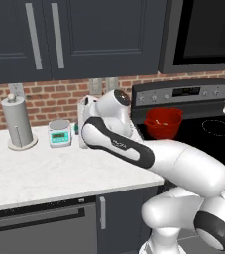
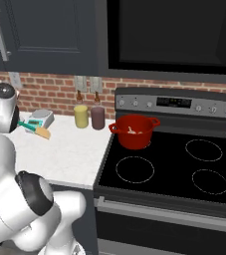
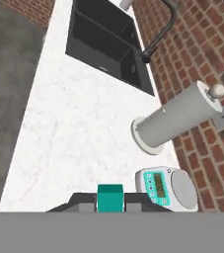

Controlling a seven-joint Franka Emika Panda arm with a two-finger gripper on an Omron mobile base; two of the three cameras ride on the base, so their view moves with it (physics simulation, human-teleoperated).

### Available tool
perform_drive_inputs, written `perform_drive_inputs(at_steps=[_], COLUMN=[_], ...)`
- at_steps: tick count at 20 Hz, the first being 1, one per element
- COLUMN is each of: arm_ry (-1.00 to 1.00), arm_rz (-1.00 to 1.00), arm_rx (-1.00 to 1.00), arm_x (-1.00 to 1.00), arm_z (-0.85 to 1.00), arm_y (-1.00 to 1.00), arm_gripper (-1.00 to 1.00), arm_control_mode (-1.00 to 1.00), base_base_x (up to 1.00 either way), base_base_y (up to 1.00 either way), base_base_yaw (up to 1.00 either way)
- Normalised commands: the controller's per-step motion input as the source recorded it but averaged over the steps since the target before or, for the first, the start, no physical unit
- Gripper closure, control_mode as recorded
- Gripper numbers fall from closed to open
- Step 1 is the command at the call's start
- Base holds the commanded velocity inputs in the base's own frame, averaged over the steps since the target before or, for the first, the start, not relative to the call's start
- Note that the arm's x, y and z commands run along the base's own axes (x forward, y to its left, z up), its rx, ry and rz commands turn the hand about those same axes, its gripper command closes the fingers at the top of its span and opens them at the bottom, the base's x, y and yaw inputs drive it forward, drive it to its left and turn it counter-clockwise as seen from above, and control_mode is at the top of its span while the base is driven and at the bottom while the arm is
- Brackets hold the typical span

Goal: Put the garlic and sweet potato in the pot. Retrieve the spatula and lightly stir the vegetables in the pot.

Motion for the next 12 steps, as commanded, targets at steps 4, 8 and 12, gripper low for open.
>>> perform_drive_inputs(at_steps=[4,8,12], arm_ry=[0.25,0.22,0.16], arm_rz=[-0.56,-0.53,-0.49], arm_rx=[0.39,0.36,0.33], arm_x=[-0.06,0.01,0.09], arm_z=[0.37,0.24,0.1], arm_y=[-0.42,-0.54,-0.66], arm_gripper=[1.0,1.0,1.0], arm_control_mode=[-1.0,-1.0,-1.0], base_base_x=[0.0,0.0,0.0], base_base_y=[0.0,0.0,0.0], base_base_yaw=[0.0,0.0,0.0])
